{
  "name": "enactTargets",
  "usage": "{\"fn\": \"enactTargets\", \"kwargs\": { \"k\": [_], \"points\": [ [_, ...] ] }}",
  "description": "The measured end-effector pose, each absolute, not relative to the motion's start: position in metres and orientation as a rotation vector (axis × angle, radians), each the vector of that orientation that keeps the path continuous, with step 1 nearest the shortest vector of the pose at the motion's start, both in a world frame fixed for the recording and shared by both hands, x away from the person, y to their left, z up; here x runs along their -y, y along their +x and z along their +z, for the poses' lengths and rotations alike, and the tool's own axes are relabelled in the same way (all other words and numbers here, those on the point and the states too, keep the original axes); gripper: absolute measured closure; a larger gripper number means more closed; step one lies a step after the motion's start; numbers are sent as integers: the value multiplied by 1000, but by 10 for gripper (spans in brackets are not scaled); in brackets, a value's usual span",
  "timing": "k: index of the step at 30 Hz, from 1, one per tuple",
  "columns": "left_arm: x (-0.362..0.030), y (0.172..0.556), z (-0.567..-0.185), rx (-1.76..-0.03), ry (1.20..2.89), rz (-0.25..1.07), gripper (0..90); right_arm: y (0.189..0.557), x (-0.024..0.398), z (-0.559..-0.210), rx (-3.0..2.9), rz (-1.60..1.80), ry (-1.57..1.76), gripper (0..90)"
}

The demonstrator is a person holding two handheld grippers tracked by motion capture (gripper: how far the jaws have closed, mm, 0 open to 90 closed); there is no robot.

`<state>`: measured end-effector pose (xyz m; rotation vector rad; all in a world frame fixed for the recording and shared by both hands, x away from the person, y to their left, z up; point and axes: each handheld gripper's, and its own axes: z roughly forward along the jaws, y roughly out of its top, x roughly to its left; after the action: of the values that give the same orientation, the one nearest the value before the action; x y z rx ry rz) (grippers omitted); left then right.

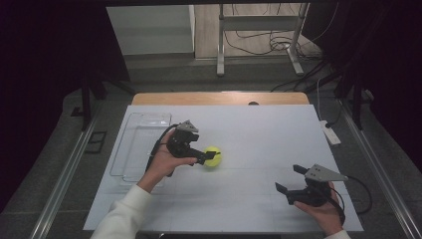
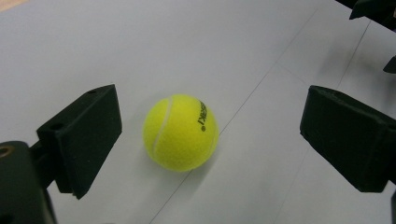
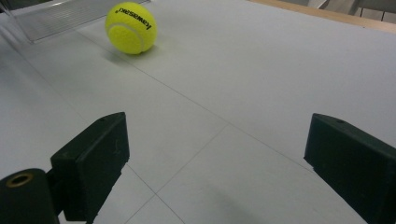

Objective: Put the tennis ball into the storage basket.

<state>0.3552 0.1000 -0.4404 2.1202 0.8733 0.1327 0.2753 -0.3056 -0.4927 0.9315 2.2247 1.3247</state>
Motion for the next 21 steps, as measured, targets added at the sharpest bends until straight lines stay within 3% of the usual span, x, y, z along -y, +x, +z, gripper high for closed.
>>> {"fn": "enactTargets", "kwargs": {
  "k": [21],
  "points": [
    [-87,378,-439,-884,2164,111,62,275,306,-493,-2227,1323,932,66]
  ]
}}
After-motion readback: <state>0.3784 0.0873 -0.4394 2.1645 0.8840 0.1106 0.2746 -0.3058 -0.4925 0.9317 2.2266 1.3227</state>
